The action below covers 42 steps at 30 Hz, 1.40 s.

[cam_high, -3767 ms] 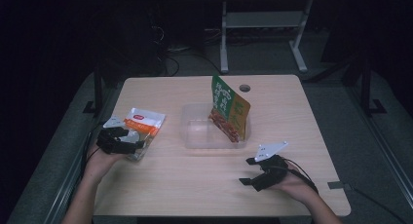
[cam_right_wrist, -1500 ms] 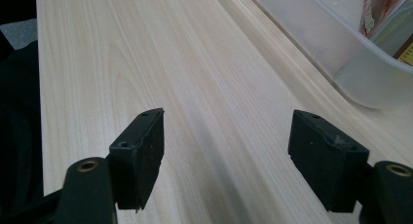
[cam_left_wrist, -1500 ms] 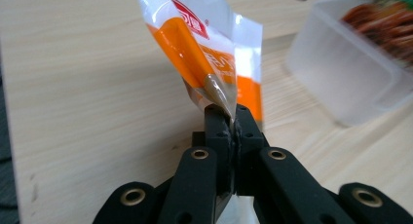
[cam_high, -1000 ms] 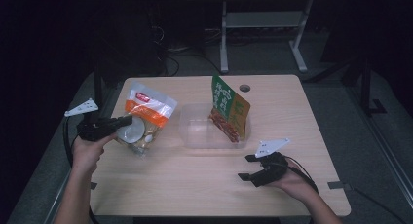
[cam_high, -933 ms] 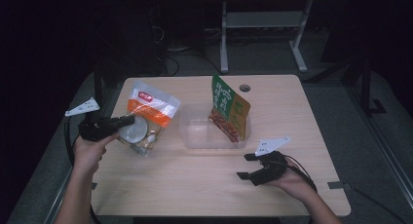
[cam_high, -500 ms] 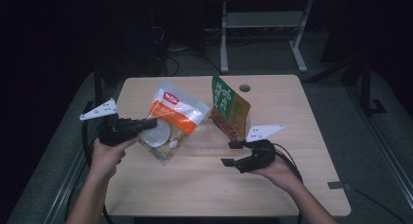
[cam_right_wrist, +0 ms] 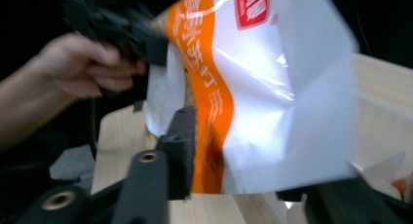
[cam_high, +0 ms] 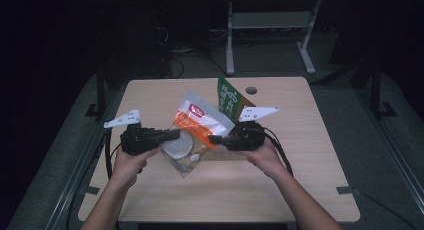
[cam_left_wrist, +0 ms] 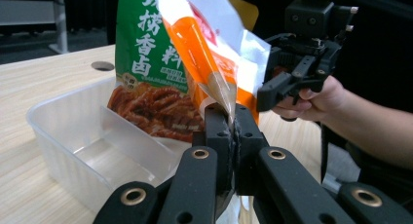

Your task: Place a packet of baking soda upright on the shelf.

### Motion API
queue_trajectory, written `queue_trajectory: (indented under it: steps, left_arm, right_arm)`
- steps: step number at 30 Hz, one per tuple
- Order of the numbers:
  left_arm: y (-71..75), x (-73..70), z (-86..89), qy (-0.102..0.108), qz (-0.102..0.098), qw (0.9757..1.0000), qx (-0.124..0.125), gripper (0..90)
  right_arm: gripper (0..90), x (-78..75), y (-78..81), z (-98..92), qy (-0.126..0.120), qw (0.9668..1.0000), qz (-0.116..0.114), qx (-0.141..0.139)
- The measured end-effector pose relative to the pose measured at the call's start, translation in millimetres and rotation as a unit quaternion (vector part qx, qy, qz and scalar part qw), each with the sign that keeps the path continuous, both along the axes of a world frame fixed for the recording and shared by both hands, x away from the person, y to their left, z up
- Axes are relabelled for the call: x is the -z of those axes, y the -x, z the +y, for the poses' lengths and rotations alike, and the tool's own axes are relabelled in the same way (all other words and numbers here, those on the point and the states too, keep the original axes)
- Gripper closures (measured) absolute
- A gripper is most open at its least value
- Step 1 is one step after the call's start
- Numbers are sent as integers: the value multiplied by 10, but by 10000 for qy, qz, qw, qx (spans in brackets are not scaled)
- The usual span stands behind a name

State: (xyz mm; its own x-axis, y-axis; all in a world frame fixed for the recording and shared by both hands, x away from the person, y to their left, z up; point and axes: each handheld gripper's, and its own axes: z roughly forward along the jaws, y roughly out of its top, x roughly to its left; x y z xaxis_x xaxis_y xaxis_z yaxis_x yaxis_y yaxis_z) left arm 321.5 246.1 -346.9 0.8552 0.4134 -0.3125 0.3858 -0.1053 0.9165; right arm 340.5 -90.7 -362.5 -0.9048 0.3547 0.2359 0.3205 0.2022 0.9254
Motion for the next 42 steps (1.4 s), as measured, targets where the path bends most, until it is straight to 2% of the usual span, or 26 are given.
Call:
queue_trajectory:
  steps: [2,7,12,18,20,24,26,29,32,36,40,42]
  left_arm:
    - [-25,19,20,66,31,10000,-4,881]
    - [-105,55,19,36,11,9999,-93,880]
    - [-250,70,-39,22,5,9999,-128,879]
    - [-390,50,-156,-82,-67,9999,-75,841]
    - [-425,61,-194,-99,-52,9999,-96,796]
    - [-475,83,-273,-356,-83,9991,-225,687]
    - [-486,87,-297,-411,-89,9986,-321,601]
    - [-476,77,-288,-614,-145,9969,-460,461]
    - [-425,67,-237,-778,-217,9951,-563,374]
    - [-291,96,-181,-1057,-302,9919,-631,309]
    - [-139,183,-117,-1455,-404,9862,-682,260]
    - [-67,250,-80,-1532,-364,9853,-670,245]
  right_arm:
    - [686,-26,-31,-24,-113,9999,96,-61]
    - [831,-115,-48,-44,-146,9995,8,-285]
    - [843,-231,-42,-38,-86,9988,-138,-455]
    - [849,-384,-63,-101,39,9989,-308,-350]
    - [850,-424,-58,-117,65,9990,-349,-270]
    - [851,-463,-72,-130,88,9993,-367,-32]
    - [852,-458,-92,-131,85,9993,-343,101]
    - [854,-456,-115,-140,22,9991,-302,285]
    - [854,-472,-147,-160,-50,9985,-321,435]
    - [854,-516,-189,-156,-64,9969,-289,729]
    - [854,-525,-244,-105,107,9943,-370,991]
    - [854,-515,-272,-80,153,9926,-335,1160]
